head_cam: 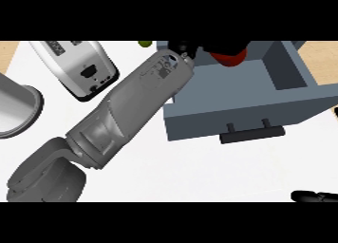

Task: Pick up the can, place it into the drawer and close the drawer

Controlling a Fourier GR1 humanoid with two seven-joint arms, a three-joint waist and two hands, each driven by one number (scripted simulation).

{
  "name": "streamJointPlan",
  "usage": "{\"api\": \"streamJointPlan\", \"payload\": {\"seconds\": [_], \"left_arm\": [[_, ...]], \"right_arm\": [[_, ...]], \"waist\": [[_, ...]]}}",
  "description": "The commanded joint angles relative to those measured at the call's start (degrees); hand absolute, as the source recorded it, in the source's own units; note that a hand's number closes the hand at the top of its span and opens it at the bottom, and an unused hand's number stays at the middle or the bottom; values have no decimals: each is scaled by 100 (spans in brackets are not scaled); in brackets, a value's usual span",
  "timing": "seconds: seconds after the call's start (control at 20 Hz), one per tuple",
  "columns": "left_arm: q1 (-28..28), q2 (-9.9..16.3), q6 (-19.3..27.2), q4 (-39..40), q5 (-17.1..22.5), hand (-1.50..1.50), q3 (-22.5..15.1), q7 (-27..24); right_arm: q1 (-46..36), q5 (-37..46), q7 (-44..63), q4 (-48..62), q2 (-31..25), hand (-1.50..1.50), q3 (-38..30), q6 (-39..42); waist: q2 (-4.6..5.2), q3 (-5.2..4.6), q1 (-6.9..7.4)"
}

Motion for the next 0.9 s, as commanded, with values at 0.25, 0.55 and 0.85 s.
{"api": "streamJointPlan", "payload": {"seconds": [0.25,0.55,0.85], "left_arm": [[59,0,305,311,232,-150,-87,-275],[163,0,539,141,492,-150,-115,-427],[339,0,475,-57,779,-150,-138,-550]], "right_arm": [[86,-62,-2,-176,-8,-150,37,71],[12,231,-154,-231,-162,-150,26,78],[-141,1234,-559,-428,-579,-150,146,91]], "waist": [[26,0,-84],[10,-4,3],[13,-8,44]]}}
